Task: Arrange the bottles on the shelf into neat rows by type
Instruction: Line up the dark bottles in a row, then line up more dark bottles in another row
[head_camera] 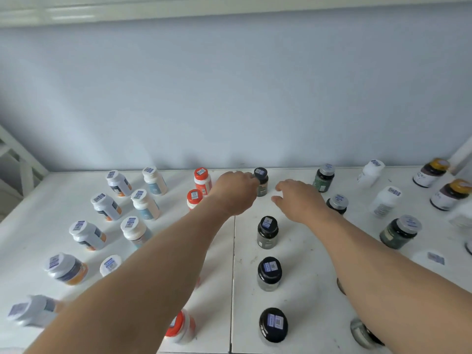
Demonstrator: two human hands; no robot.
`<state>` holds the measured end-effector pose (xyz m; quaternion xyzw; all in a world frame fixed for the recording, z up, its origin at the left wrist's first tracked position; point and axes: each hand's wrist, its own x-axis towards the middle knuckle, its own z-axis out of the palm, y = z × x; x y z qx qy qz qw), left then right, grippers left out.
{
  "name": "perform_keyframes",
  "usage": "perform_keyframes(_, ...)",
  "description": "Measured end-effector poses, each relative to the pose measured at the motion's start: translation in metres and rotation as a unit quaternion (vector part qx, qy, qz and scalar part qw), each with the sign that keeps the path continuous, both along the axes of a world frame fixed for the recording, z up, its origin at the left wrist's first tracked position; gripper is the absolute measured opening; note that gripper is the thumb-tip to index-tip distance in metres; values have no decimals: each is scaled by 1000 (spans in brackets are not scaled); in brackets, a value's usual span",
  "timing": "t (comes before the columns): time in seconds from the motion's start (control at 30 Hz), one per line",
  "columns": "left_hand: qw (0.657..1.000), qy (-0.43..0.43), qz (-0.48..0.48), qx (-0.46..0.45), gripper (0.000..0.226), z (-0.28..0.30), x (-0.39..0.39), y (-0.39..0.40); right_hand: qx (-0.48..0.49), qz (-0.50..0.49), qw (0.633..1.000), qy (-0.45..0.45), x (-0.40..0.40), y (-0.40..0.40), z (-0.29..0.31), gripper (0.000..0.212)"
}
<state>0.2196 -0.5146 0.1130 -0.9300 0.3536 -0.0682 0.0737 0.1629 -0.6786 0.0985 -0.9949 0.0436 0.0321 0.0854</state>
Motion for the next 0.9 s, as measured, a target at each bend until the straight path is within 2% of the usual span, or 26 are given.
perform_keyframes(0.23, 998, -37, -49, -26, 30, 25, -80, 8, 5, -29, 998, -51, -86, 15, 30, 38)
perform_keyframes(0.43, 994, -43, -77, -61, 26, 30, -163, 15, 38, -68, 993, -93, -168, 19, 47, 37)
perform_keyframes(0.47, 994, -32, -79, -65, 26, 29, -176, 14, 44, -66, 992, -102, -181, 19, 48, 34)
perform_keyframes(0.53, 994, -12, -85, -73, 27, 24, -201, 12, 54, -74, 990, -107, -207, 16, 48, 13)
perform_keyframes(0.6, 993, -3, -92, -76, 27, 18, -222, 8, 72, -81, 988, -108, -230, 12, 48, 25)
perform_keyframes(0.67, 992, 12, -92, -85, 28, 12, -240, 3, 100, -84, 986, -100, -253, 5, 44, 17)
perform_keyframes(0.77, 992, 37, -77, -97, 30, -2, -262, -4, 140, -95, 980, -105, -286, -10, 35, 46)
perform_keyframes(0.9, 988, 121, -29, -91, 36, -33, -289, -17, 172, -102, 974, -105, -323, -33, 18, 57)
